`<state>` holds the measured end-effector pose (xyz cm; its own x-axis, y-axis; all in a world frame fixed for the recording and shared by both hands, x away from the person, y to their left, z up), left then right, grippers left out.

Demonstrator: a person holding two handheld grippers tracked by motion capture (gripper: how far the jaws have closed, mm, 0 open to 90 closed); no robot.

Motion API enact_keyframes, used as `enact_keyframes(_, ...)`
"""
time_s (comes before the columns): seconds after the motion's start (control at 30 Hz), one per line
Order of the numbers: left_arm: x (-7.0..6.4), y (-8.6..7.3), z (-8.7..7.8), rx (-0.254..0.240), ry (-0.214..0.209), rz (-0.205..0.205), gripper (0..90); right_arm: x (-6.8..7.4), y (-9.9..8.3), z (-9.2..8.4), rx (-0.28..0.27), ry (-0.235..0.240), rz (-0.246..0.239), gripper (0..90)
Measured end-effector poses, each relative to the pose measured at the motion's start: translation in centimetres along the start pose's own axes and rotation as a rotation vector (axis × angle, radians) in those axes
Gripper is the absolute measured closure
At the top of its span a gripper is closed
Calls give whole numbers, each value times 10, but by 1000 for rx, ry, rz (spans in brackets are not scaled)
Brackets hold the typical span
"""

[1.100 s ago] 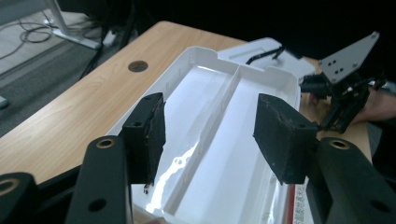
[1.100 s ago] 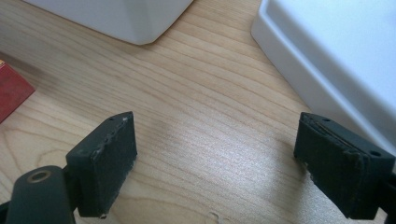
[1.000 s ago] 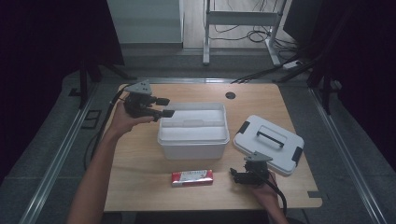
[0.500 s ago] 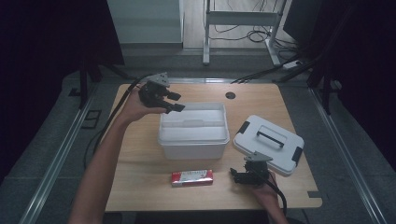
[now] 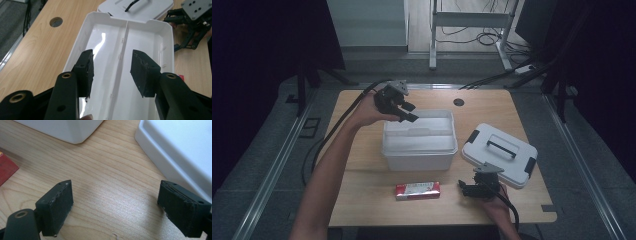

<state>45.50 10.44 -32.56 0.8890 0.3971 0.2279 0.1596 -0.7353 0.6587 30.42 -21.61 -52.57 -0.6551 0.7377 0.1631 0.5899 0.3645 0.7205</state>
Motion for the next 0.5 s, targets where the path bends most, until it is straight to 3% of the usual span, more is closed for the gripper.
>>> enact_keyframes(0.4,1,0,20,93,-45,42,593,0,0,0,-2,-1,1,126)
enact_keyframes(0.5,-1,0,26,87,-64,53,600,0,0,0,-2,-1,1,126)
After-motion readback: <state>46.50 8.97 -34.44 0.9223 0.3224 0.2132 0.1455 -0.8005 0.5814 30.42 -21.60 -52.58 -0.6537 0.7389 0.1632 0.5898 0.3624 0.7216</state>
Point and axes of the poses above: each handheld gripper's, and its own axes: z roughly forward along the jaws, y roughly out of its top, x roughly to its left, the point moved 1 cm from there along z, roughly forward along the jaws, and after that the axes turned 14 degrees about y, right-handed, at the moved point
